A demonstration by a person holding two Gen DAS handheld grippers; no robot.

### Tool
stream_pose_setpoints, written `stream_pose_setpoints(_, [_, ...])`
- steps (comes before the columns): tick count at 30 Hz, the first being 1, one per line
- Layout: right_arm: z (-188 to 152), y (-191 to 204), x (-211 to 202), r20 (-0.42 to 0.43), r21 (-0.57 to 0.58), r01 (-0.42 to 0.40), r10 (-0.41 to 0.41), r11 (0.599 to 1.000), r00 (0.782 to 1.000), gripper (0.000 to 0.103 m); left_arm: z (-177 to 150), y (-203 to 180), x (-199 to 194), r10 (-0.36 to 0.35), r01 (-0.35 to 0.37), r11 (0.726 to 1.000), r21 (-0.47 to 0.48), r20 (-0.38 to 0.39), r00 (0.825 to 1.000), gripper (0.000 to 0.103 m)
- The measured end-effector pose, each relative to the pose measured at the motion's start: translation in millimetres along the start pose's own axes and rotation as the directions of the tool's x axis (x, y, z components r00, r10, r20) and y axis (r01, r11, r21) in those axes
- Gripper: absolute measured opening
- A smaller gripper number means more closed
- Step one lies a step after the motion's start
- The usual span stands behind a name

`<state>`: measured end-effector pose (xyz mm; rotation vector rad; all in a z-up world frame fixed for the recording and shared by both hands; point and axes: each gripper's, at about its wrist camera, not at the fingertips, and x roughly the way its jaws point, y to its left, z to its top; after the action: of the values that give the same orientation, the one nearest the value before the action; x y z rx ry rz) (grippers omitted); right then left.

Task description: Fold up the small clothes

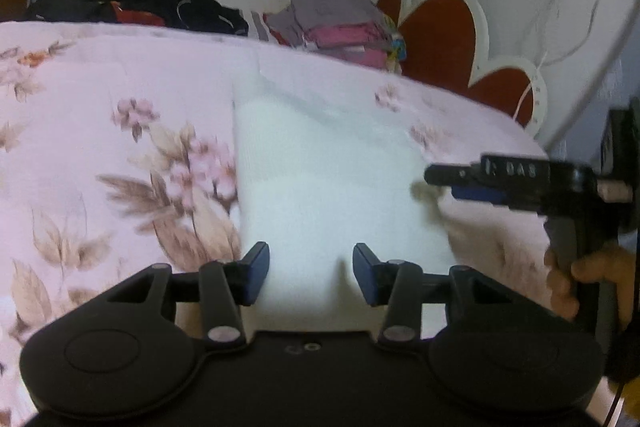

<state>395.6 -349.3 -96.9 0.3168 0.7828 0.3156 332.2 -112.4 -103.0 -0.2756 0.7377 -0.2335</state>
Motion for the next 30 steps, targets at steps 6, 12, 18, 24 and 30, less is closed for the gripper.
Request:
stream_pose_setpoints(6, [24.1,-7.1,21.5,0.006,0.077,0.002,-0.002,0.997,1.0,0.058,35.9,5.0,29.4,0.047,-0.046,0.998,-0.035,0.052,0.998,0.045])
stream_pose_setpoints(12, [41.6,-16.5,57.6,-0.022,0.143,0.051,-0.049,0.988,0.999,0.058,66.3,13.8,67.3,0.072,-0.068,0.996,-0.061,0.065,0.995,0.045])
stream_pose_setpoints(18, [47.8,-18.9,78.8,-0.024,0.153,0.06,-0.057,0.986,0.998,0.058,84.6,34.0,98.9,0.104,-0.098,0.986,-0.137,0.038,0.994,0.045])
stream_pose_setpoints(24, [51.9,-15.5,94.5,-0.023,0.121,0.063,-0.061,0.991,0.998,0.033,93.0,51.8,119.4,0.086,-0.081,0.976,-0.201,0.017,0.996,0.041])
stream_pose_setpoints(30, [49.4,-3.5,93.9,0.058,-0.049,0.105,-0.103,0.993,0.993,0.014,81.3,49.9,116.8,0.102,-0.091,0.985,-0.148,0.067,0.992,0.031])
